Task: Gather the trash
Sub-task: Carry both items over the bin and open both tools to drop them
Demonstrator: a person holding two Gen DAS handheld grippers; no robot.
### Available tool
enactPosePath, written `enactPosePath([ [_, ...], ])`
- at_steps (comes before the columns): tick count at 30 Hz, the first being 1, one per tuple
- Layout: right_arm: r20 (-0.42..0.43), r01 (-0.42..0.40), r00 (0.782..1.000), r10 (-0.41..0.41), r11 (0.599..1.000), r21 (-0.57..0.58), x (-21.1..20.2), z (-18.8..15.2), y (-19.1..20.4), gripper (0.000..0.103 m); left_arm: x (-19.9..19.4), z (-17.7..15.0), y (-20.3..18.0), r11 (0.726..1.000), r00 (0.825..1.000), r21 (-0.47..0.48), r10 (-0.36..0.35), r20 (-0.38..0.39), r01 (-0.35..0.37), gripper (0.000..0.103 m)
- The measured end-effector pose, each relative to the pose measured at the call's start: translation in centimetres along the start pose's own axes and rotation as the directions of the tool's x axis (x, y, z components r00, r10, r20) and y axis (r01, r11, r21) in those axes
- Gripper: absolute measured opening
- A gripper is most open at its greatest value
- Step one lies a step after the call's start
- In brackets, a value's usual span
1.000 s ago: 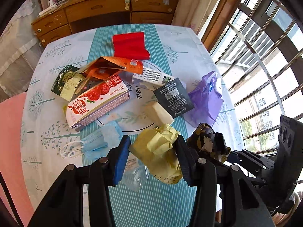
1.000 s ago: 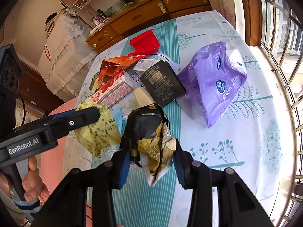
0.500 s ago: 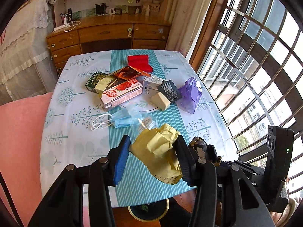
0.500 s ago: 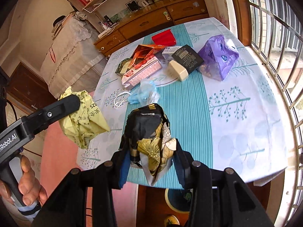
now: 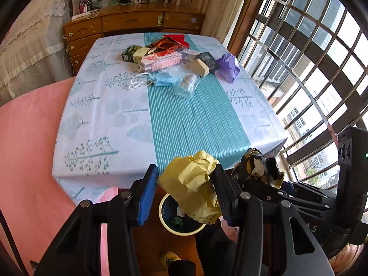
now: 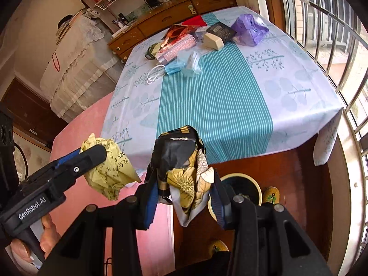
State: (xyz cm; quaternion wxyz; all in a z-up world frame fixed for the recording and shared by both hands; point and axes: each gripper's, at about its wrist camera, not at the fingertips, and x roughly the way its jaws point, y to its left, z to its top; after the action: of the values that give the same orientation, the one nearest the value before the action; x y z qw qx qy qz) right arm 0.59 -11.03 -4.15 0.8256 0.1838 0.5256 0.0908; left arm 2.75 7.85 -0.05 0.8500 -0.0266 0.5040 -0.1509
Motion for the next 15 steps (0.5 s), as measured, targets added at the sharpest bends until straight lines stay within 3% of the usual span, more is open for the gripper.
enactPosePath([
  [7,-0.113,0.044,0.993,-0.041,0.999,0.026,2.8,-4.7,-1.3,0.041,3.0,-4.4,0.0,1.0,0.995,-0.021,0.002,-0.099,-0.004,0.047],
  [15,-0.242,0.106,0.966,-0.096,0.994,0.029,9.1,-8.5,-5.1,0.041,10.3,-8.7,0.3,0.996,0.979,-0.079,0.013,-0.203,-0.03,0.048],
])
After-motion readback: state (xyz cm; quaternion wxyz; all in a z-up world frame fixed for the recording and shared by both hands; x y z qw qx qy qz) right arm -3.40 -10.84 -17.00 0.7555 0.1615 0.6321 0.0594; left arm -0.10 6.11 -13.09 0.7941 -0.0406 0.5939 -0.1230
